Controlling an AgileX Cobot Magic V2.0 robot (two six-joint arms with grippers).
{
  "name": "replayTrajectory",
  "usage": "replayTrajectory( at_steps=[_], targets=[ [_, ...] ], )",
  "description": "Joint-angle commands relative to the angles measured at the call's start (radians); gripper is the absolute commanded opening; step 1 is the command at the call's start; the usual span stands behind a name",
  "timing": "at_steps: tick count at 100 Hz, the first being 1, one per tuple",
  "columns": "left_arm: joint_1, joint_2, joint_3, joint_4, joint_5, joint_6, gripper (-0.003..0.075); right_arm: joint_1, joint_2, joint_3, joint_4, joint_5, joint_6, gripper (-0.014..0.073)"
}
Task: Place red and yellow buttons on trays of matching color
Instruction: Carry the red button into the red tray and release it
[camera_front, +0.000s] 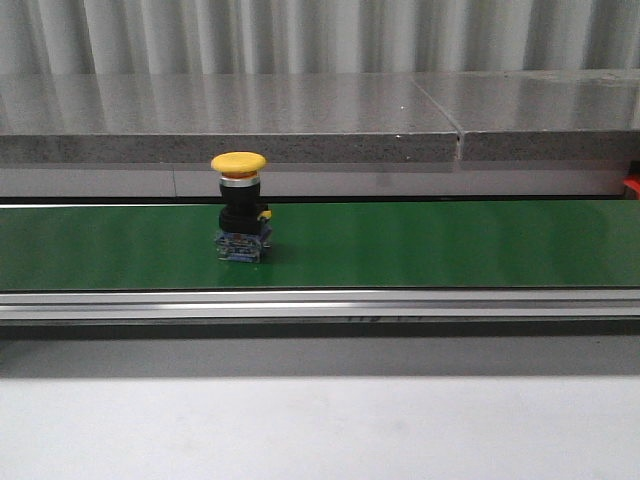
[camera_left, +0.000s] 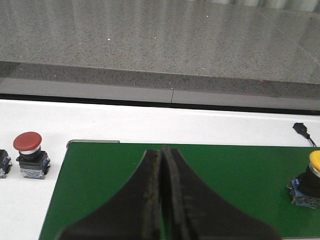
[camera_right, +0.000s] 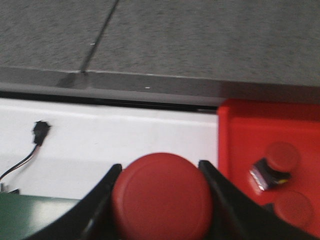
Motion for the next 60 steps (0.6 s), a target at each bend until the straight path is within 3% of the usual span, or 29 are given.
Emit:
replayTrajectory(
  at_steps=[1,28,60],
  targets=[
    [-0.008,0.0,-0.027,0.002,-0.07,-0.003,-0.0021,-0.078,-0.031,-0.037,0.037,-0.07,0.044,0.0253],
    [-0.008,0.0,-0.027,0.002,-0.07,-0.003,-0.0021,-0.258,0.02,-0.037,0.041,-0.193,0.137,0.0253],
    [-0.008,0.0,-0.027,0.002,-0.07,-0.003,-0.0021,-0.286,0.203,-0.038,0.043,-0.337,0.137,0.0253]
  ],
)
